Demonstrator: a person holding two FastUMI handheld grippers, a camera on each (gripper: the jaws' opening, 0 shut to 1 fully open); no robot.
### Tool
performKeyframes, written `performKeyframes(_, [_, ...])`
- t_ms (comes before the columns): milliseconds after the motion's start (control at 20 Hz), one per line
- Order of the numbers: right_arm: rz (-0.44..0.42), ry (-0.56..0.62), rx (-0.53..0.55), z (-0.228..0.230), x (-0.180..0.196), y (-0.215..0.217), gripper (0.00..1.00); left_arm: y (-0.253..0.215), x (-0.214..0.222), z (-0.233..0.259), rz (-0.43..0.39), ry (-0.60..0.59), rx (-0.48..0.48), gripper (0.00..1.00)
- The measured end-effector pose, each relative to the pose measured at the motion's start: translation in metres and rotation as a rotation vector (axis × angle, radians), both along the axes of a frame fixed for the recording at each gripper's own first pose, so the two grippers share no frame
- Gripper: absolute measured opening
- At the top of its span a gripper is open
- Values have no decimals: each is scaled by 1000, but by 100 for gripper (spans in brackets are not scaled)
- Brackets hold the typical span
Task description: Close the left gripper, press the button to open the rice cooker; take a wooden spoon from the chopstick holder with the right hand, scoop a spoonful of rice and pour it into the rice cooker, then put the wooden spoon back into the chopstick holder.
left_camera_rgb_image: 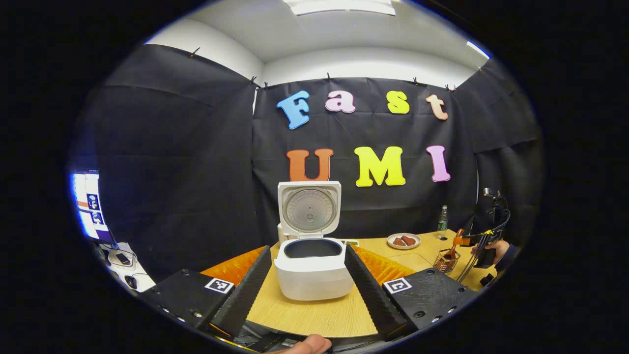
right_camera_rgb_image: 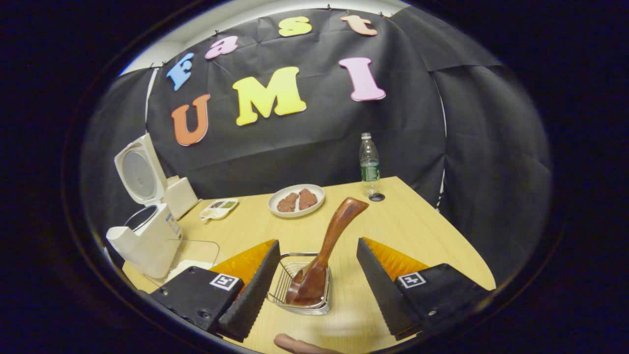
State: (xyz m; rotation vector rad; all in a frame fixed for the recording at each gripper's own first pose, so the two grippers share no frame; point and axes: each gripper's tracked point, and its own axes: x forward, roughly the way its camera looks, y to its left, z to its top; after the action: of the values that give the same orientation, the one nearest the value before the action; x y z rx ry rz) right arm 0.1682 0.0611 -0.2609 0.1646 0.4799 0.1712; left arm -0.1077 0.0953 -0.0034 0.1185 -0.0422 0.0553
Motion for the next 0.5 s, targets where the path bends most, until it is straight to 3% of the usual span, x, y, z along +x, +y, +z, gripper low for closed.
performKeyframes(300, [-18, 30, 114, -17, 40, 5, 98, 6, -1, -1, -18, 11, 15, 95])
performKeyframes(350, [-4, 7, 127, -15, 47, 10, 94, 9, -1, 0, -15, 11, 15, 95])
performKeyframes(400, [-11, 40, 110, -23, 49, 11, 74, 10, 0, -1, -17, 11, 15, 95])
performKeyframes(500, [-18, 99, 97, -40, 49, 13, 67, 8, 0, -4, -32, 7, 22, 95])
